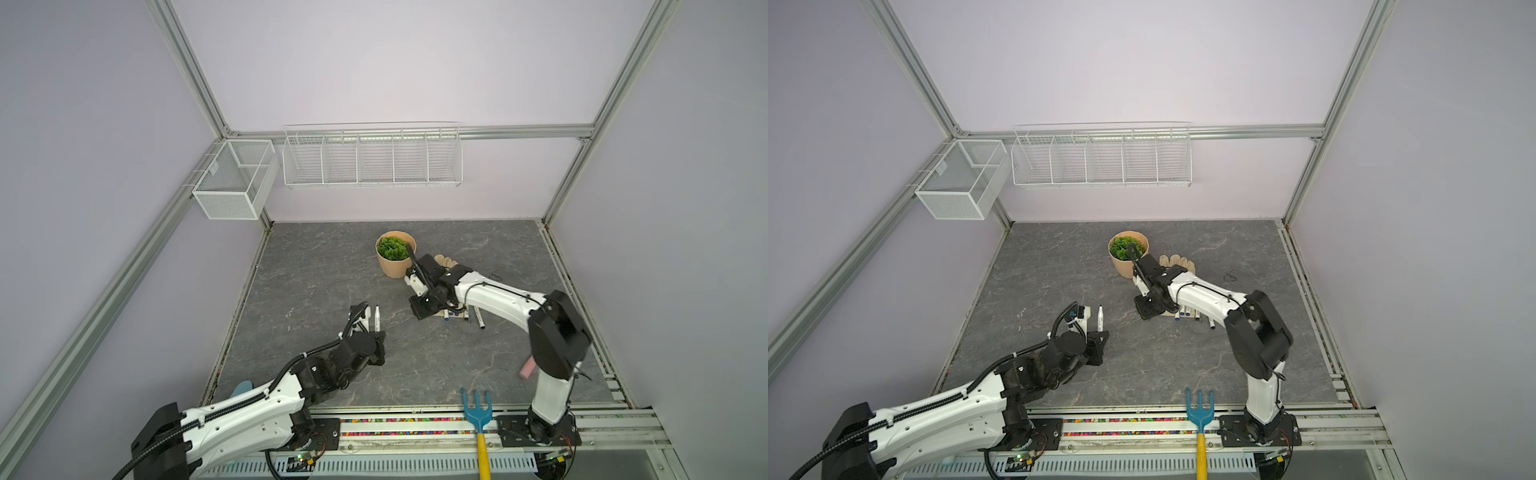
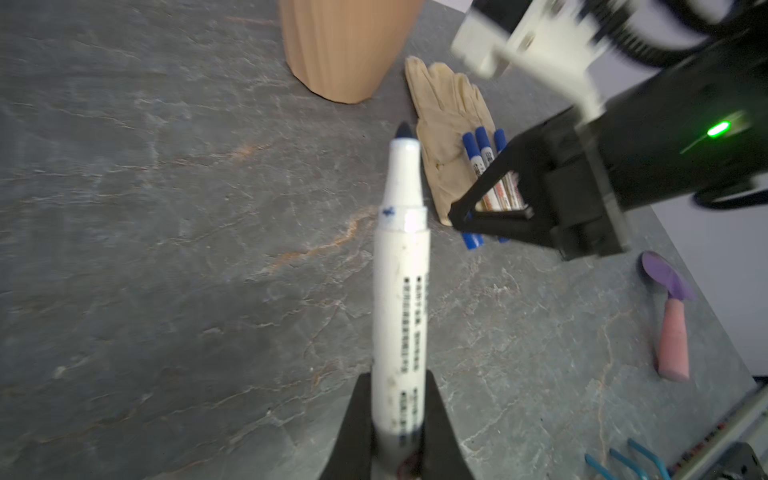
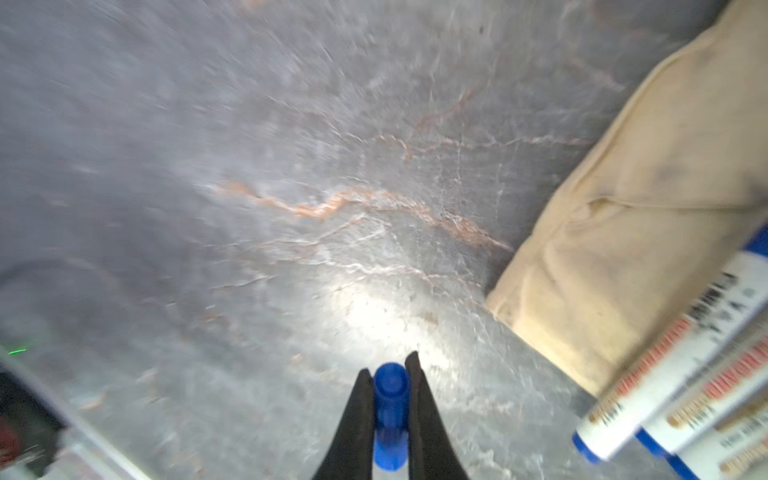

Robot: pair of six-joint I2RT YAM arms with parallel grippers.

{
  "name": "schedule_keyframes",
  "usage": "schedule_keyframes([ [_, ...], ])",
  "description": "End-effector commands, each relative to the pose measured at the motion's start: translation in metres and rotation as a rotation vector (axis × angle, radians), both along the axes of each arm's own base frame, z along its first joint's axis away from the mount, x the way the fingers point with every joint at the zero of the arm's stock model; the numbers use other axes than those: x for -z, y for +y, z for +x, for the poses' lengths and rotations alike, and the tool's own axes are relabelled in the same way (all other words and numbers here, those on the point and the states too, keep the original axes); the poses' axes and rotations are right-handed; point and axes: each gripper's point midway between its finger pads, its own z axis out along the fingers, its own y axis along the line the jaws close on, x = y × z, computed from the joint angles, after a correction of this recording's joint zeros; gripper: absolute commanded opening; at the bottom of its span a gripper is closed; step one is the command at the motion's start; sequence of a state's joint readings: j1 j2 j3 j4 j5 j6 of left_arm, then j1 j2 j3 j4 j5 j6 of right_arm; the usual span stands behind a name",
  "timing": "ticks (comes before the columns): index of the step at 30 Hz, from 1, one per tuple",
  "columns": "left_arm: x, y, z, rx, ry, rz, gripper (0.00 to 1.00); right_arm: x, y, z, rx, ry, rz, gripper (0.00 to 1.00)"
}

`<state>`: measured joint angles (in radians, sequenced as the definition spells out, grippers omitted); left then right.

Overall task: Insert the pens into the pen caps
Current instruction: 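Lift the blue cap with the right gripper and carry it above the marker tip, then lower the blue cap onto the marker tip held by the left gripper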

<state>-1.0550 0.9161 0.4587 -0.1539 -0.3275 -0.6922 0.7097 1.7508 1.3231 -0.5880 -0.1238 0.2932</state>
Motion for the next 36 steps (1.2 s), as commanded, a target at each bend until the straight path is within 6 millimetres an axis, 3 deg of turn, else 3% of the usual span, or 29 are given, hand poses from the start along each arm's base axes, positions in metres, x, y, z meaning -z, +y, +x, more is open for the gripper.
schedule_keyframes([
  [1, -0.032, -0.045, -0.010, 0.198, -0.052, -0.086, 0.00, -0.074, 0.011, 0.000, 0.013, -0.083, 0.354, 0.07],
  [5, -0.043, -0.069, -0.018, 0.283, -0.086, -0.099, 0.00, -0.119, 0.009, -0.017, -0.028, -0.134, 0.544, 0.07],
  [11, -0.051, -0.081, -0.017, 0.281, -0.111, -0.106, 0.00, -0.139, 0.009, -0.033, -0.067, -0.128, 0.617, 0.08],
  [36, -0.060, -0.078, -0.012, 0.256, -0.148, -0.106, 0.00, -0.139, 0.015, -0.056, -0.126, -0.050, 0.662, 0.07],
])
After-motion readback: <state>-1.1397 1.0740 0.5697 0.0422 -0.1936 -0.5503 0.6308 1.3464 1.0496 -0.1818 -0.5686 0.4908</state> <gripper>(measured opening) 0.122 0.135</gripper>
